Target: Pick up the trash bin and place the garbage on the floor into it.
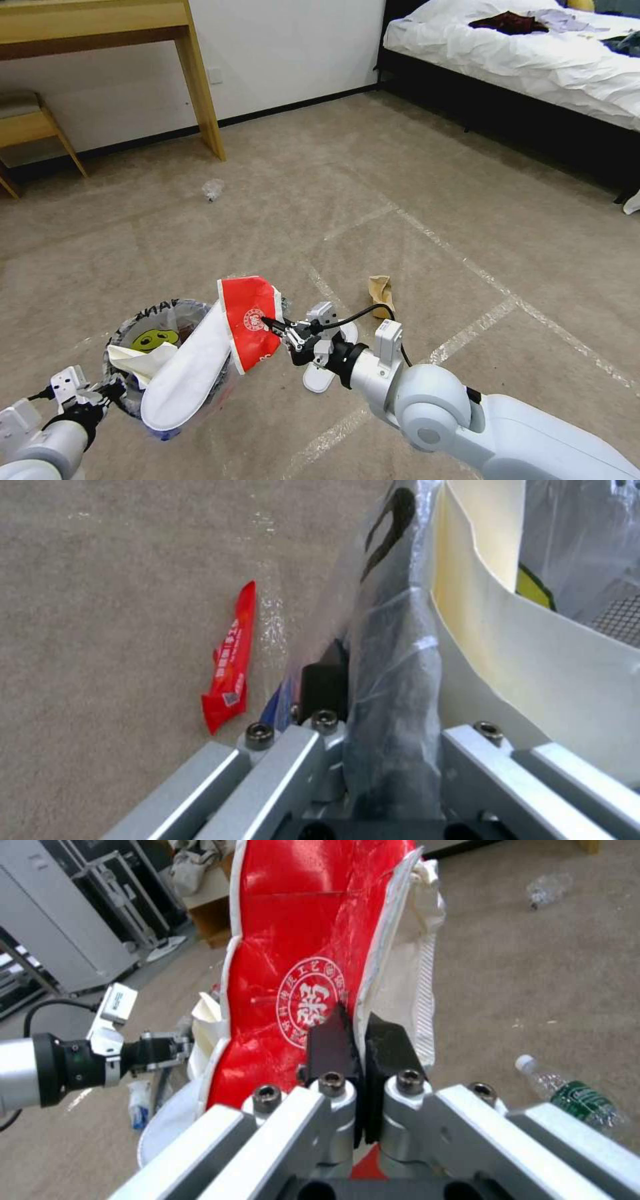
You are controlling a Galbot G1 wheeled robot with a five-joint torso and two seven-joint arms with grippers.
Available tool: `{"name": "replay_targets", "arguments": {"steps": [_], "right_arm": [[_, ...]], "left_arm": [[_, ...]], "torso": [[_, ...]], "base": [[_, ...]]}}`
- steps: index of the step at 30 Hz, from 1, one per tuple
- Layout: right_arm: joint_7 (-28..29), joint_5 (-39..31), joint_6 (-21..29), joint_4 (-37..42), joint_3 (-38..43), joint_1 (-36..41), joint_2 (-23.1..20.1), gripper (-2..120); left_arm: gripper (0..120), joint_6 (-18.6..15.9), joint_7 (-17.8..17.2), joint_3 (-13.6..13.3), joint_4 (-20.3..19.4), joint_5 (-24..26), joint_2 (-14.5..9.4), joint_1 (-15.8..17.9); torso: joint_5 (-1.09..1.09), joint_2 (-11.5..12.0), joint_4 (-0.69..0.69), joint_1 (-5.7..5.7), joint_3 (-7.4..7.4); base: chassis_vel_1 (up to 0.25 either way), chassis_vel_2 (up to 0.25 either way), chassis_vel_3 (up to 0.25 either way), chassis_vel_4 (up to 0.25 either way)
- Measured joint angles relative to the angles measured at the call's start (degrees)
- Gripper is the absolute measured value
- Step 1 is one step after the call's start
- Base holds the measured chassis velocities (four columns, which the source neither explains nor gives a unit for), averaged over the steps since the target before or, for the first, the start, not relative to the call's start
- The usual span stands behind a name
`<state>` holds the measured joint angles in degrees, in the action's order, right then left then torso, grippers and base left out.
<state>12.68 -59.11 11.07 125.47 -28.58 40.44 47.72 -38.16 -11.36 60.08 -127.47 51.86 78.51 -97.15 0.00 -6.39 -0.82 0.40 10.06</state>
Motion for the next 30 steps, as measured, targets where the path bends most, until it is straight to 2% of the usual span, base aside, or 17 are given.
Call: {"name": "replay_targets", "arguments": {"steps": [30], "right_arm": [[1.37, 0.28, 0.18, -4.76, -6.47, -4.59, 5.72, 0]], "left_arm": [[1, -0.15, -0.16, -0.02, -0.89, 0.06, 0.61, -0.42]], "torso": [[0.0, 0.0, 0.0, 0.0, 0.0]], "base": [[0.0, 0.0, 0.0, 0.0]]}}
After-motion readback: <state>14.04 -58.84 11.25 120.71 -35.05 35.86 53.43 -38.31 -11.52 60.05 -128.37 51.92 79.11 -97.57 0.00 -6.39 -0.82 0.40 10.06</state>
